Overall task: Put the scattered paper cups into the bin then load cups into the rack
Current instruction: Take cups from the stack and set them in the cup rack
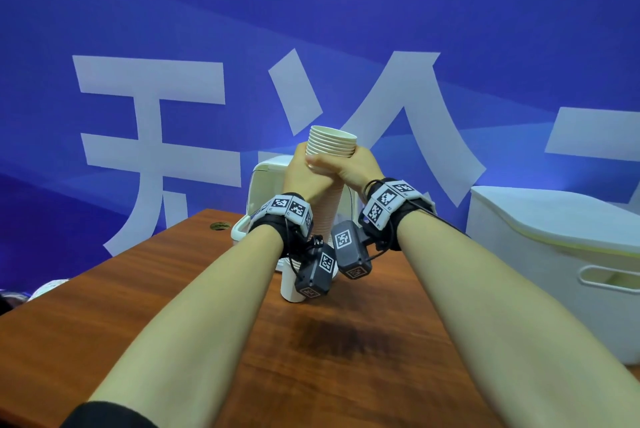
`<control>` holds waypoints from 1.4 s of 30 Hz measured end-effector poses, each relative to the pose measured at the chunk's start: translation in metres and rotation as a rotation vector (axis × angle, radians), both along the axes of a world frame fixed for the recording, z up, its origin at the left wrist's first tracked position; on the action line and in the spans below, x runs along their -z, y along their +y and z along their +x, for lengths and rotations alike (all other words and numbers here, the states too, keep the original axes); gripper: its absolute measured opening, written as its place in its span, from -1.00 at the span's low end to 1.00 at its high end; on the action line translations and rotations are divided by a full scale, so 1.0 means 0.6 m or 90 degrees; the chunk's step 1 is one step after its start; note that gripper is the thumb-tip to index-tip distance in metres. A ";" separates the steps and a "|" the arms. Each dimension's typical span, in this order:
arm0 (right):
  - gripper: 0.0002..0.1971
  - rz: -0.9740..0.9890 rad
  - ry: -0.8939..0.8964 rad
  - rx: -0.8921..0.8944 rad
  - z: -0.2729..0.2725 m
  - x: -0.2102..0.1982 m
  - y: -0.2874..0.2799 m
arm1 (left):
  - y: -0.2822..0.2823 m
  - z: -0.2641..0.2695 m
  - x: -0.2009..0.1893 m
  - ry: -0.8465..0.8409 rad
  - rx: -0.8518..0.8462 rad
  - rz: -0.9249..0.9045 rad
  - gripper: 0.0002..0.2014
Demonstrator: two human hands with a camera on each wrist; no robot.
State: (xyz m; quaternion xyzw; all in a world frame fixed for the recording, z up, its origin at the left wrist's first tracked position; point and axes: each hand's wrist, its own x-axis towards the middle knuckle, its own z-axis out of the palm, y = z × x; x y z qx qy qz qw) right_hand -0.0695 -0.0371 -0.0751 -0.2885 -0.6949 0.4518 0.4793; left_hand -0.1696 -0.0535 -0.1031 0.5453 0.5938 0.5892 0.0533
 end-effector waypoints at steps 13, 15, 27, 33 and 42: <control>-0.58 0.019 -0.061 0.029 -0.012 -0.004 -0.006 | -0.023 0.000 -0.004 -0.070 -0.044 0.016 -0.56; -0.47 0.023 -0.057 0.030 -0.012 -0.007 -0.008 | -0.025 0.001 -0.003 -0.062 -0.049 0.014 -0.59; -0.63 -0.011 0.121 0.042 -0.009 -0.054 -0.017 | -0.046 0.008 -0.006 -0.132 -0.037 -0.025 -0.54; -0.38 0.011 0.240 0.083 0.016 -0.118 -0.010 | -0.044 -0.024 -0.002 -0.211 -0.119 0.016 -0.39; -0.23 -0.008 0.206 0.164 0.053 -0.058 0.045 | -0.046 -0.074 -0.001 -0.226 -0.127 0.041 -0.39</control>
